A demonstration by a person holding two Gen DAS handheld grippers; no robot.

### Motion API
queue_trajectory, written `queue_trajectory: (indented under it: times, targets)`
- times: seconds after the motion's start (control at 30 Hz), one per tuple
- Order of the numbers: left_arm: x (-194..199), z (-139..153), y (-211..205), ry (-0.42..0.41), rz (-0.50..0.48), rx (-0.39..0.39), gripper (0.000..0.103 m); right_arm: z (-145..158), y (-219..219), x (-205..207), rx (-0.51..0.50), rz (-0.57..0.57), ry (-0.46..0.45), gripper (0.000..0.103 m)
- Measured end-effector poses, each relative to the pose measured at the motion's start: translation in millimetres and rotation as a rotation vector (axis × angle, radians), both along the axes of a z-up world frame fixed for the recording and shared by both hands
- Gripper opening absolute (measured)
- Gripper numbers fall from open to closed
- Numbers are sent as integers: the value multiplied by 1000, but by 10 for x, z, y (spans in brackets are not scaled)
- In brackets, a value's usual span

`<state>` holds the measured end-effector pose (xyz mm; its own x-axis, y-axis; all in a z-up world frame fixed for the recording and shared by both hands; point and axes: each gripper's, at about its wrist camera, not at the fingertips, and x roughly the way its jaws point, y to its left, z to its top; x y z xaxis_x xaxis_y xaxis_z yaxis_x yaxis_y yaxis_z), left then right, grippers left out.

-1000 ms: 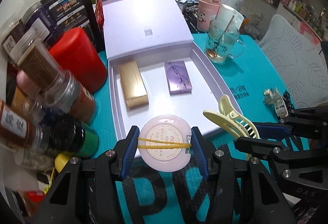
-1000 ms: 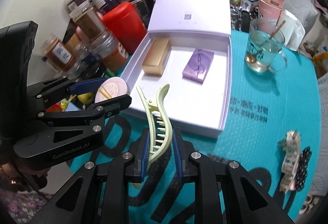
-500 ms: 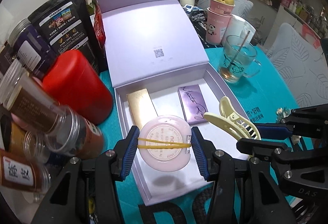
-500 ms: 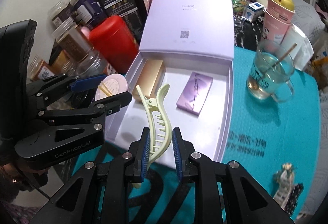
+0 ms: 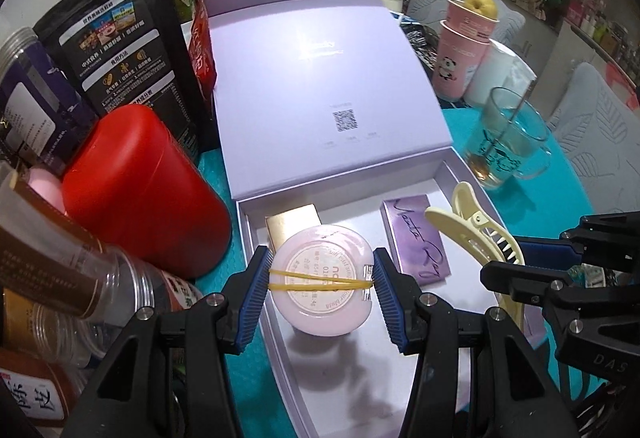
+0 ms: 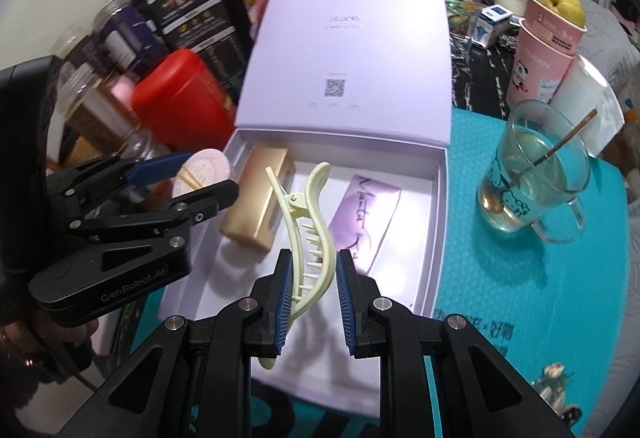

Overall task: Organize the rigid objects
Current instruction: 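Lower both items into the box and open both tools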

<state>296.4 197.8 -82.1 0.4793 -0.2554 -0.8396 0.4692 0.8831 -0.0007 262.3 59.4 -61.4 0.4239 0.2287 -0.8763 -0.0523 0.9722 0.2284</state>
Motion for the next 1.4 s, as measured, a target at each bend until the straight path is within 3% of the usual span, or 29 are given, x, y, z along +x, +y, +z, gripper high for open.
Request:
queue_trajectory:
  times: [0.6, 1.13, 1.27, 1.33, 1.4]
  targets:
    - [461, -464, 48, 116, 104, -28, 51, -534, -140, 489, -34, -50, 85, 21]
    - [539, -555, -33, 115, 113, -3, 51, -715, -89, 582, -57, -62, 118, 23]
    - [577, -552, -48, 119, 98, 15, 52, -674, -72, 557, -68, -68, 107, 41]
    - [573, -553, -52, 120, 101, 16, 52, -647, -54, 532, -67, -67, 101, 43]
    - [594, -545, -63, 128, 105, 9, 63, -629, -59, 537, -70, -64, 98, 43]
